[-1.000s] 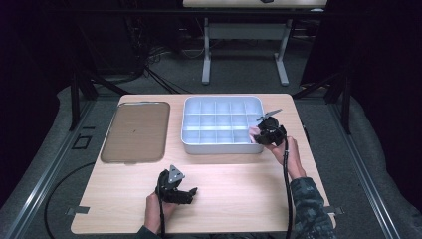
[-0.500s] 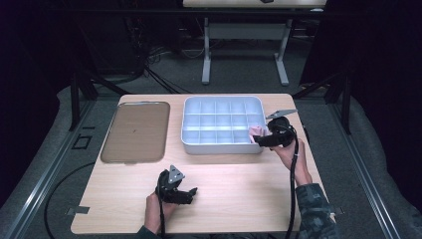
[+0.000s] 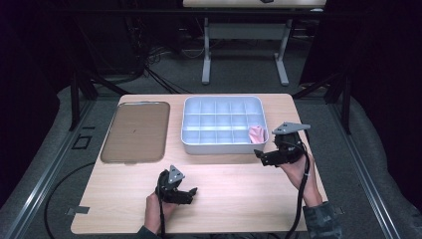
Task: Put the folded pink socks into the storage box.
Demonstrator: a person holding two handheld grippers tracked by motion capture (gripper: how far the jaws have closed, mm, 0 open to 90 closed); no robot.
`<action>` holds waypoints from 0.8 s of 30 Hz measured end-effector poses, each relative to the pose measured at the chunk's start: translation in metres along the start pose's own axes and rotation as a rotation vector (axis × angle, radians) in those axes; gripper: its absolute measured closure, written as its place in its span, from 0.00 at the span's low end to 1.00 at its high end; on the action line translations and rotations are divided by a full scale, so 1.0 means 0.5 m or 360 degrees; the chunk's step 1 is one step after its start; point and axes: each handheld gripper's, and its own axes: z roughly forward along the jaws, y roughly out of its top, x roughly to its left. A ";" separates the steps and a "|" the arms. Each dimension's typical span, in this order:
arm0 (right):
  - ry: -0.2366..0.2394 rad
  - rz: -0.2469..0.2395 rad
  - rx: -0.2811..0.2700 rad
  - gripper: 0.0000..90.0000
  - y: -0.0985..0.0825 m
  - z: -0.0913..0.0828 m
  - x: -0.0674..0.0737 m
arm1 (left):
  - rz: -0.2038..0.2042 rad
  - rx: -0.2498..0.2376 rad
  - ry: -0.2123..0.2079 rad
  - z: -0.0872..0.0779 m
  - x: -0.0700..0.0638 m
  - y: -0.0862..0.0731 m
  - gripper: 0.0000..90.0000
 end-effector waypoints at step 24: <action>-0.0008 0.0165 0.0072 0.00 -0.214 0.017 0.034 | 0.0001 -0.0004 -0.0006 0.000 0.000 0.000 0.13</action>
